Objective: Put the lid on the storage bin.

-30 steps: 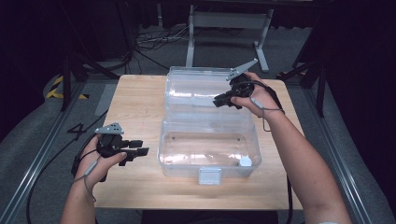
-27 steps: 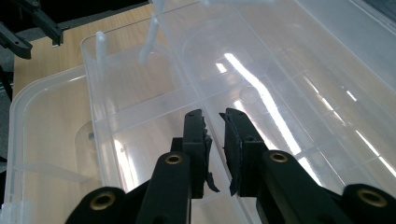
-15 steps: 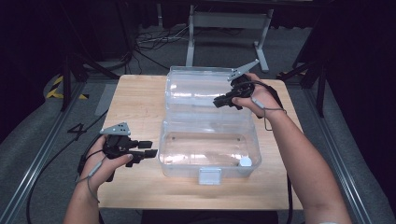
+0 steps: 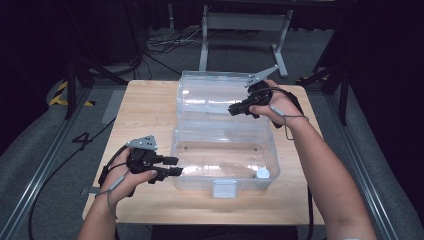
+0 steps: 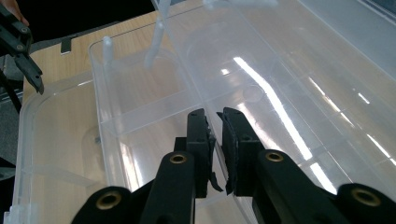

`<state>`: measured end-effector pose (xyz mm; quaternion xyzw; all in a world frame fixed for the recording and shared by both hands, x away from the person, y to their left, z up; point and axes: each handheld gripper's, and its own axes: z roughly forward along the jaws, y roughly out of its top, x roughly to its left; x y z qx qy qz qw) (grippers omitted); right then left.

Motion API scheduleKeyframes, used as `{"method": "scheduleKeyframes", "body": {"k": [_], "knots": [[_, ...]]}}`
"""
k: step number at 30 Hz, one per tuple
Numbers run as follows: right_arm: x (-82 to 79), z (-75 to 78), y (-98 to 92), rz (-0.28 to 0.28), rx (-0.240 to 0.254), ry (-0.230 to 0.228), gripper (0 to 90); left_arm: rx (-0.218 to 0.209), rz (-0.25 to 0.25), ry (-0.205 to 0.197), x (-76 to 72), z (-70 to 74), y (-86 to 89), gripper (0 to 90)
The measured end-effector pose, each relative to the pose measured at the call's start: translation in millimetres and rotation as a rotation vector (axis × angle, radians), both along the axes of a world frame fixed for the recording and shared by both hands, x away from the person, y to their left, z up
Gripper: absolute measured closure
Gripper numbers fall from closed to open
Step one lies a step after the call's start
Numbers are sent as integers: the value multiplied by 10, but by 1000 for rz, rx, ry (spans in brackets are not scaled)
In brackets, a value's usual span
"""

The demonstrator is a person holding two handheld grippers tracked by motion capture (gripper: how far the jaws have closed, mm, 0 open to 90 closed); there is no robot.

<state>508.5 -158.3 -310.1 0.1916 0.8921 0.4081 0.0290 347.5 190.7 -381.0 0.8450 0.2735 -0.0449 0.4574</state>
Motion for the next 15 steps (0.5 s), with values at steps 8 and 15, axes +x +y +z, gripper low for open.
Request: {"method": "scheduleKeyframes", "body": {"k": [8, 15], "knots": [[-3, -10, -3, 0, 10, -4, 824, 10, -51, 21, -15, -60, -172, 540], [-5, -12, -9, 0, 11, -7, 824, 36, -75, 37, -9, -126, -267, 540]]}}
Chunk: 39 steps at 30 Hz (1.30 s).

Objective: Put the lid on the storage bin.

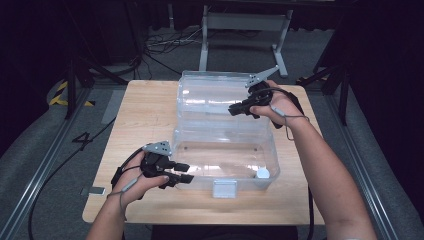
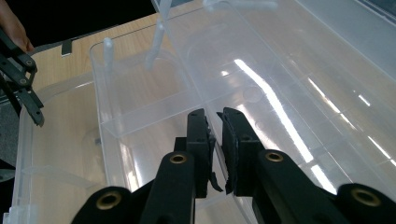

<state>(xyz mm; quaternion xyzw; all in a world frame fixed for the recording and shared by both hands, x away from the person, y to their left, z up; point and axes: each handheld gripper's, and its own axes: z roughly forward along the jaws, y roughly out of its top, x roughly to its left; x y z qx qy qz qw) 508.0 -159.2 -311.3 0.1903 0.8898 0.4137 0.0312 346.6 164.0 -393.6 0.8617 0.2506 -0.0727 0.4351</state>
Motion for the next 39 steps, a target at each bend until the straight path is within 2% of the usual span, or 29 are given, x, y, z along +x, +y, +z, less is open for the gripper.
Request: {"method": "scheduleKeyframes", "body": {"k": [14, 25, 31, 39], "knots": [[-1, -7, -5, -6, 9, 10, 823, 55, -24, 14, 4, -98, -123, 555], [3, -23, -15, -6, 25, 11, 824, 102, -44, 18, 5, -143, -169, 630], [3, -24, -18, -4, 28, 13, 824, 119, -42, -11, 10, -147, -162, 706], [-6, -22, -15, -8, 25, 10, 824, 131, -46, -25, -3, -159, -180, 709]]}}
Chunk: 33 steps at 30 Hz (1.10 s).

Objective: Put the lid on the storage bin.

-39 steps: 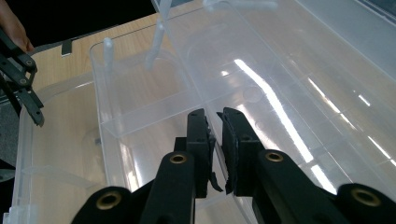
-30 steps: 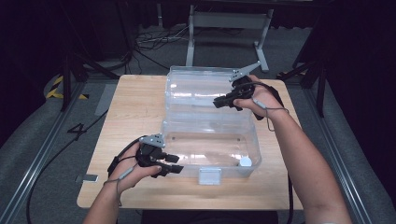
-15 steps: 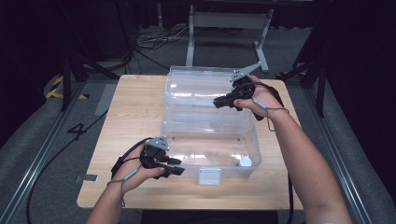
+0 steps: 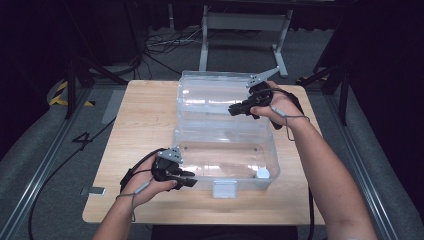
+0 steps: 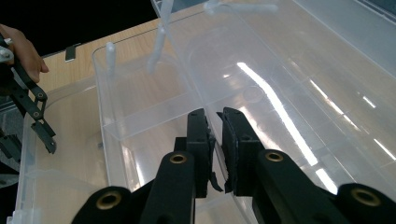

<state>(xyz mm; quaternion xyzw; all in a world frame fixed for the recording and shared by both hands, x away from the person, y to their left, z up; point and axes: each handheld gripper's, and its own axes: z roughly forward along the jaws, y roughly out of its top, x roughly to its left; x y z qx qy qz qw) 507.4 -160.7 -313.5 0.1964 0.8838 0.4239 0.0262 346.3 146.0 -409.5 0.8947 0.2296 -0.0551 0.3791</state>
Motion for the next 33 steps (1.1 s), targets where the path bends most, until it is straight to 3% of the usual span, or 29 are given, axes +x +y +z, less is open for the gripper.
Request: {"method": "scheduleKeyframes", "body": {"k": [5, 33], "knots": [[-14, 5, -3, 5, -2, -3, 828, 19, -3, -8, 3, -27, -36, 720], [-248, 68, -13, 44, -10, -74, 842, 14, -9, -19, -2, -38, -30, 724]]}}
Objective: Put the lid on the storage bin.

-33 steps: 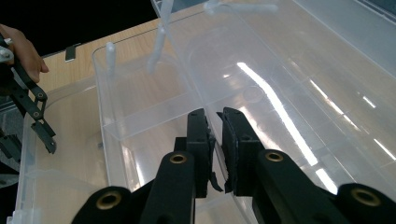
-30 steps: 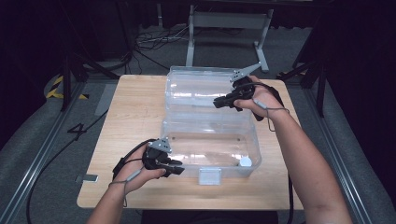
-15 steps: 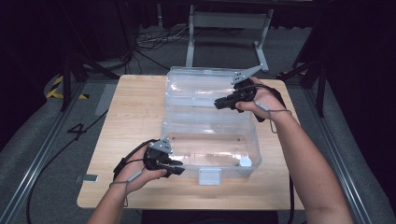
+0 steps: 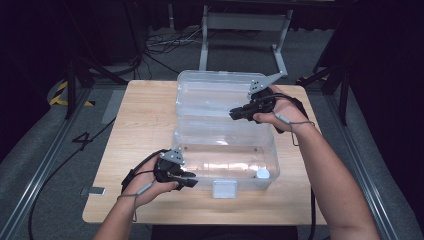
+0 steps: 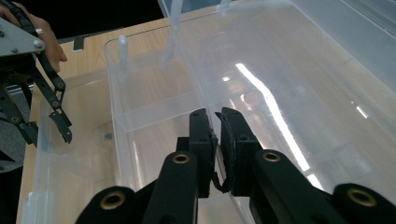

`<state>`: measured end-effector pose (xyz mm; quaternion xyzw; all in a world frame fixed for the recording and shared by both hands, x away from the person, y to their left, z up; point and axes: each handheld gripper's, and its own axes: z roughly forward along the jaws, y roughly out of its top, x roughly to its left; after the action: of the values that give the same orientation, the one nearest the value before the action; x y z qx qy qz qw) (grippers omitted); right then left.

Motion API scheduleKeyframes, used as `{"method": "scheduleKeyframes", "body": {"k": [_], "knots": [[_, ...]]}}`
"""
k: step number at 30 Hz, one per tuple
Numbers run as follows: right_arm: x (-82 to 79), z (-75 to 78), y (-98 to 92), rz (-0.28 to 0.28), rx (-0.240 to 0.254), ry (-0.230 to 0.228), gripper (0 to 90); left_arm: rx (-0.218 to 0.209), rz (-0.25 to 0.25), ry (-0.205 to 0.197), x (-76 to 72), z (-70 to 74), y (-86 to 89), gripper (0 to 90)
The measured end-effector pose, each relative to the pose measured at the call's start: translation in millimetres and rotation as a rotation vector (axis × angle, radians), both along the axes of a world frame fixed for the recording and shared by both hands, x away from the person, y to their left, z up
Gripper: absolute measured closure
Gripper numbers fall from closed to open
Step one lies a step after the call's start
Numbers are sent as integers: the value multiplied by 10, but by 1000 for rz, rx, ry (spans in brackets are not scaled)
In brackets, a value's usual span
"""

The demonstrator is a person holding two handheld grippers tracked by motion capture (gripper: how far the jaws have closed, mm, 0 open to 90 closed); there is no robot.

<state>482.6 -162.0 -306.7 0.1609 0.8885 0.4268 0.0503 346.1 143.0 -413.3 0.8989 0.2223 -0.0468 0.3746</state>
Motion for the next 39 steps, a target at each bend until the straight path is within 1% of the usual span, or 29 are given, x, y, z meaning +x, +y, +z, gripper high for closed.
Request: {"method": "scheduleKeyframes", "body": {"k": [10, 18, 33, 39], "knots": [[-109, 27, -2, 23, -3, -10, 848, 0, 0, 1, 0, 0, 1, 724], [-193, 46, -6, 46, -6, -8, 852, 0, -1, -2, 1, 0, 2, 724], [-303, 49, -22, 65, -11, -23, 854, -2, 1, 1, -1, -2, 2, 723], [-351, 48, -28, 69, -12, -21, 855, -3, 1, -1, 0, -3, 2, 723]]}}
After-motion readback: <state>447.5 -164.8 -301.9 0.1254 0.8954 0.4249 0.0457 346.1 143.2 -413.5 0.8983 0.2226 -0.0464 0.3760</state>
